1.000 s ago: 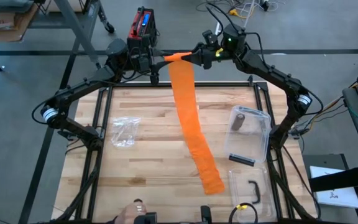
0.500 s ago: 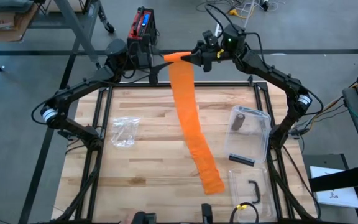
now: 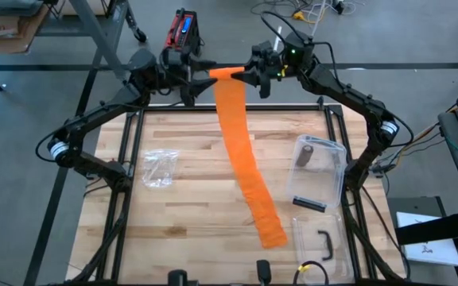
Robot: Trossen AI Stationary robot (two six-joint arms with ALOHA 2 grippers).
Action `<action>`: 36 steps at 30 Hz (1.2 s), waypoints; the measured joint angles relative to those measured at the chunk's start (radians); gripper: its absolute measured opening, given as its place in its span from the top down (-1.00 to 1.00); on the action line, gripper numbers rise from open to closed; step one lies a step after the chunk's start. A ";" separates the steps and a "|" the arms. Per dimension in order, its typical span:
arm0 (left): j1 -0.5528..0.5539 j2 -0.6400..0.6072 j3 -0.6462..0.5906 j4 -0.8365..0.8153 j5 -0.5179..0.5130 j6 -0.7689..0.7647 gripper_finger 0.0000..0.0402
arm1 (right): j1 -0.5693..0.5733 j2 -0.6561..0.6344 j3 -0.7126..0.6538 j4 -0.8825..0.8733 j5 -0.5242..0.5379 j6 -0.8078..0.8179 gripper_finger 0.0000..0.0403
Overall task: Roll bandage
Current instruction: Roll the orange bandage
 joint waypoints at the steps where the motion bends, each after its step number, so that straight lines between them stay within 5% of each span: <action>1: 0.000 0.000 0.000 -0.002 0.000 -0.004 -0.42 | 0.000 0.000 0.000 0.000 0.000 -0.014 0.61; 16: 0.000 0.037 0.000 -0.004 -0.006 0.089 -0.23 | 0.002 0.000 0.000 0.000 -0.002 -0.074 0.63; 36: -0.013 0.058 0.000 0.046 0.003 -0.036 -0.15 | 0.002 0.000 0.000 -0.004 -0.002 -0.115 0.67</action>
